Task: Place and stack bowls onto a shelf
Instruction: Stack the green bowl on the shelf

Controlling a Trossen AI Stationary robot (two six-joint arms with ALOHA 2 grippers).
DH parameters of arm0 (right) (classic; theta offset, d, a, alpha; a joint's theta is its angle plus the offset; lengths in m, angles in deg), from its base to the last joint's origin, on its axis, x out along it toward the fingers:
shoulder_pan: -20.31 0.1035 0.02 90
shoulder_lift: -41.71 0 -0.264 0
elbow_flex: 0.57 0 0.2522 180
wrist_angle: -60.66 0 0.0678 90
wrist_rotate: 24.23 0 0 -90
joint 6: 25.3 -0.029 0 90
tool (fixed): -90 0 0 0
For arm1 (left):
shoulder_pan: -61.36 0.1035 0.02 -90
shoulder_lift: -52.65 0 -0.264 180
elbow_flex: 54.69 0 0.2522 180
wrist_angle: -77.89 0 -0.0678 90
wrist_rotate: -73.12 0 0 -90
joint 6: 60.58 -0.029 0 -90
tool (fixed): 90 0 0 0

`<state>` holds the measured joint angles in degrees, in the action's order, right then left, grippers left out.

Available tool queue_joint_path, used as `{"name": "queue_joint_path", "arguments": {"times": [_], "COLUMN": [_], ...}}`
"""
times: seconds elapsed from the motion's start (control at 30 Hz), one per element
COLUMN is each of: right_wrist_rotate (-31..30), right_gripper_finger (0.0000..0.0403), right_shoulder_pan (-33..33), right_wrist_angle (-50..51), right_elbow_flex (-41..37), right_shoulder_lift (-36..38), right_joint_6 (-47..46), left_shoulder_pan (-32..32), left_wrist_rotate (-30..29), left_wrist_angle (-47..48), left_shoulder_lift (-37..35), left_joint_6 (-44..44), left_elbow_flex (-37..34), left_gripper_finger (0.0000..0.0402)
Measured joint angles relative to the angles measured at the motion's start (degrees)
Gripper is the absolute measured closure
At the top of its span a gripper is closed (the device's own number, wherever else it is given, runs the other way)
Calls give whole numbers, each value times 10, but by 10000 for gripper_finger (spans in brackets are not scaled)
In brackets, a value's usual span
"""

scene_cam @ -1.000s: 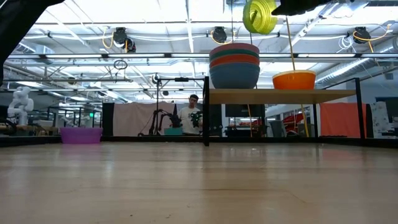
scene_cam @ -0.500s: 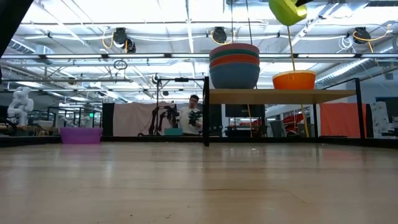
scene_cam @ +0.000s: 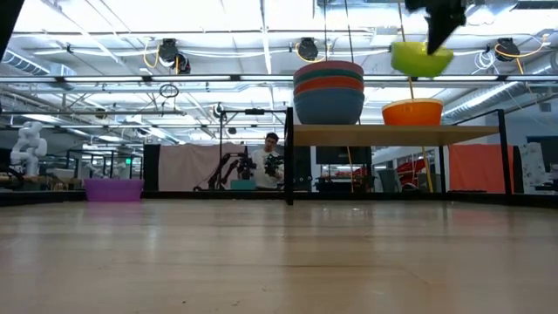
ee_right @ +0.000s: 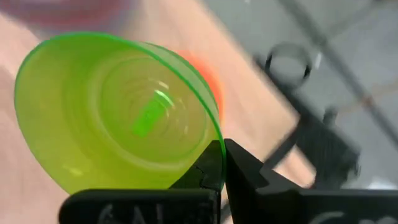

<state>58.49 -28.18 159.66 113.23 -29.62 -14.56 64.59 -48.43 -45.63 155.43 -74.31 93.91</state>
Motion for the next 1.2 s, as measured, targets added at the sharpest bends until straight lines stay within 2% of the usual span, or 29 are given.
{"name": "queue_joint_path", "arguments": {"times": [0.1,0.3,0.7,0.9,1.2], "right_wrist_rotate": [9,93,105,105,105], "right_gripper_finger": [403,403,403,403,393], "right_shoulder_pan": [-26,-68,-122,-127,-127], "right_wrist_angle": [49,28,28,5,-25], "right_elbow_flex": [1,-2,-3,-3,-3], "right_shoulder_lift": [-37,-81,-162,-180,-196], "right_joint_6": [1,37,82,112,99], "left_shoulder_pan": [-3,-10,-19,-19,-19], "left_wrist_rotate": [0,0,0,0,0], "left_wrist_angle": [17,51,86,87,94], "left_shoulder_lift": [-10,-25,-24,-24,-24], "left_joint_6": [24,41,54,60,66], "left_elbow_flex": [0,0,0,0,0], "left_gripper_finger": [277,277,277,277,277]}}
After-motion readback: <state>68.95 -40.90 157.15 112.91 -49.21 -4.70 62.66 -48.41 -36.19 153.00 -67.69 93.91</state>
